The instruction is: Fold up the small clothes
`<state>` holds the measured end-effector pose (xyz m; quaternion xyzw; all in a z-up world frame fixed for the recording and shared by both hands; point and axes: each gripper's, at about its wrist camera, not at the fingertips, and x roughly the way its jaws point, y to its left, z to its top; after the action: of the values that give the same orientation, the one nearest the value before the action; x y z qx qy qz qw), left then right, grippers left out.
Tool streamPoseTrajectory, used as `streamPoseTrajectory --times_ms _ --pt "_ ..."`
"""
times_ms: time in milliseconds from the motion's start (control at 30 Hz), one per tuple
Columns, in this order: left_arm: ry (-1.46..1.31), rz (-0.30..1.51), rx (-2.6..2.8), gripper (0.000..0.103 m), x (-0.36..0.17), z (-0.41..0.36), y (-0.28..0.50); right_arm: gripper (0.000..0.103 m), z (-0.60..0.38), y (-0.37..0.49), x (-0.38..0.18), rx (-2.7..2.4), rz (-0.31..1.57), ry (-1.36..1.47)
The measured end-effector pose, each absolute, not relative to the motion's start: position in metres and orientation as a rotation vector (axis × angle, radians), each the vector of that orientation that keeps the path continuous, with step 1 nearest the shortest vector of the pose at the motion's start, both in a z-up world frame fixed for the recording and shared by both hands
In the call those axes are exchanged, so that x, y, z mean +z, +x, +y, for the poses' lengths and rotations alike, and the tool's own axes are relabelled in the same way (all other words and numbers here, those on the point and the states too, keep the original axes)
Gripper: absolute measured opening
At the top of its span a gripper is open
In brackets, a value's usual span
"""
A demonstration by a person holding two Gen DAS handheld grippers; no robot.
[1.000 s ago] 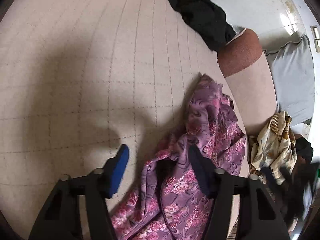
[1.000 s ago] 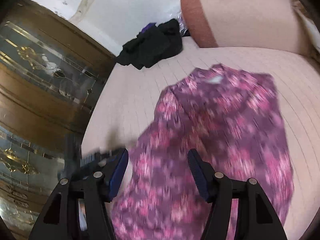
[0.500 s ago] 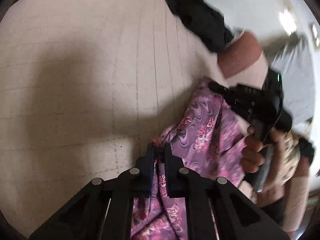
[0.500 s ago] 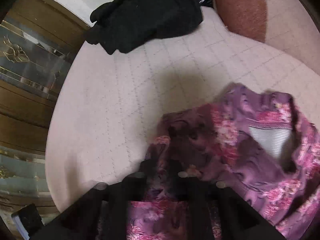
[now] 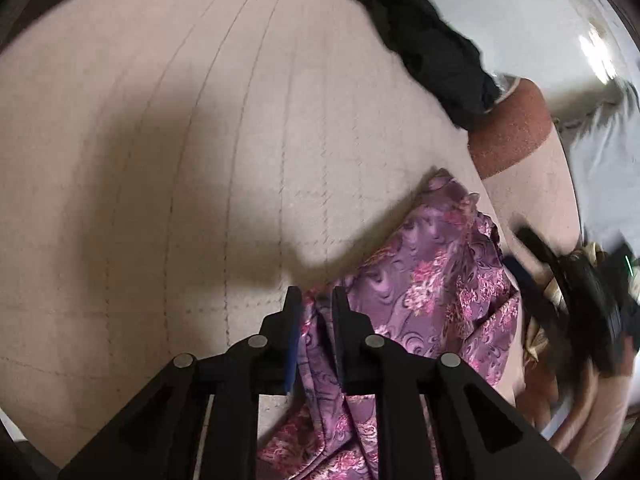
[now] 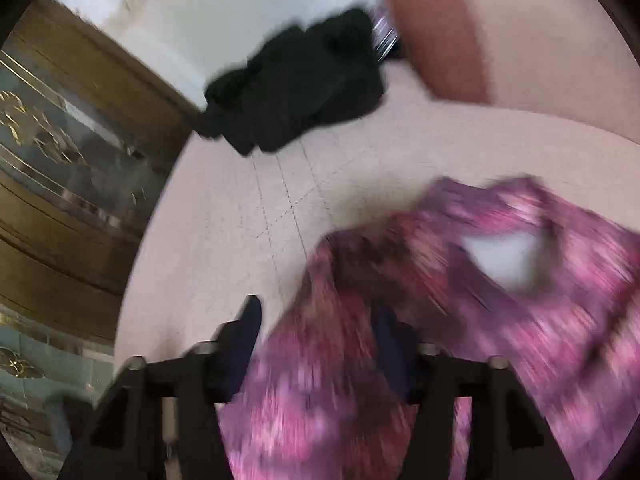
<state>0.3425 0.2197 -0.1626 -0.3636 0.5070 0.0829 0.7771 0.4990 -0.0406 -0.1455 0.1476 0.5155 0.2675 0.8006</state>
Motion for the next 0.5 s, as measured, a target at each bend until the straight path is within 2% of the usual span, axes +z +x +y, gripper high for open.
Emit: streamPoseTrajectory --times_ms 133,167,200,233,500 --pt "-0.723 1.079 0.163 0.025 -0.151 0.212 0.343 0.063 -0.115 0.4 -0.124 0.563 1.08 0.376" --pt "-0.718 1.079 0.163 0.031 -0.151 0.211 0.345 0.063 -0.133 0.377 -0.124 0.547 1.084 0.382" --pt "-0.706 1.088 0.158 0.042 -0.151 0.21 0.347 0.063 -0.157 0.346 -0.126 0.519 1.077 0.389" --pt "-0.683 1.104 0.153 0.046 -0.153 0.207 0.347 0.063 -0.173 0.325 -0.13 0.492 1.079 0.39" --pt "-0.498 1.165 0.217 0.047 -0.167 0.185 0.343 0.063 -0.244 0.207 -0.182 0.319 1.19 0.449"
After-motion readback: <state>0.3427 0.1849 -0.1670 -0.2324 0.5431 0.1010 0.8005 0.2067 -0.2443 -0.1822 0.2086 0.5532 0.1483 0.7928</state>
